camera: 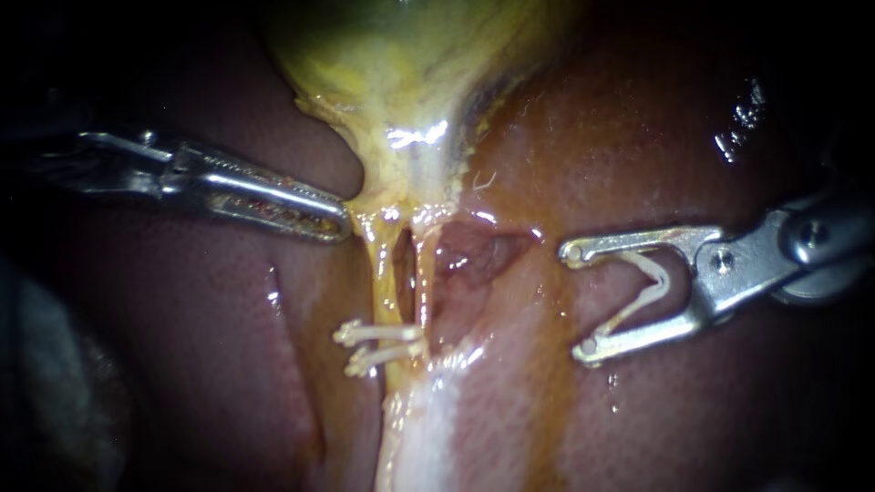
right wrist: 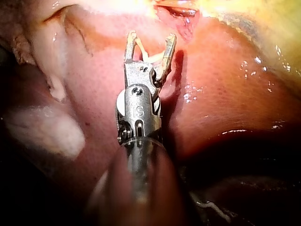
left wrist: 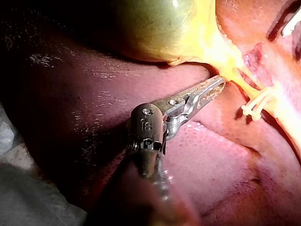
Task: Clipping third clip left tube
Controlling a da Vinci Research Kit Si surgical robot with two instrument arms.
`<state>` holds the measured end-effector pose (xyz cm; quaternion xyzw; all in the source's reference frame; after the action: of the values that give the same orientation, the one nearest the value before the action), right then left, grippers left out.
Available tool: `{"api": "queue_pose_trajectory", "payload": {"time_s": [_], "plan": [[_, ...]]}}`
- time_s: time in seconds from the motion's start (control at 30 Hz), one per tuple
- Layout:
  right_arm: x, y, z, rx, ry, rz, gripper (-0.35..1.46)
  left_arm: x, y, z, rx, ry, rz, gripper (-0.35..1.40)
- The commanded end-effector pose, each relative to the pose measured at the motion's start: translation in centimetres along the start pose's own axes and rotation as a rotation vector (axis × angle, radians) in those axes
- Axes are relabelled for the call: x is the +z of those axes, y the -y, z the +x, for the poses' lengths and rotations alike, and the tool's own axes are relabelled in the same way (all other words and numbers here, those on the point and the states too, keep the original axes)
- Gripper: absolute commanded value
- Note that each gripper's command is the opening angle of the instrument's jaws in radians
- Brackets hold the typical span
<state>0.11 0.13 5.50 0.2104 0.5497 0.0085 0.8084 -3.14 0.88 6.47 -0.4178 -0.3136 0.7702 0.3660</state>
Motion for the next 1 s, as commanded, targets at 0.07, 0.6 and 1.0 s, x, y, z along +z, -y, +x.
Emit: {"api": "queue_pose_trajectory", "payload": {"time_s": [0.07,0.6,1.0], "plan": [[0.0,0.0,0.0,0.0,0.0,-0.001,0.5,-0.04,-0.01,0.02,-0.001,0.001,-0.003,-0.35],[0.04,-0.01,0.04,-0.004,0.0,-0.002,0.5,-0.69,-0.15,0.32,-0.015,-0.012,0.013,-0.35],[0.55,-0.05,0.37,0.283,-0.018,-0.002,0.5,-0.72,-0.18,0.33,-0.012,-0.024,0.036,-0.35]]}}
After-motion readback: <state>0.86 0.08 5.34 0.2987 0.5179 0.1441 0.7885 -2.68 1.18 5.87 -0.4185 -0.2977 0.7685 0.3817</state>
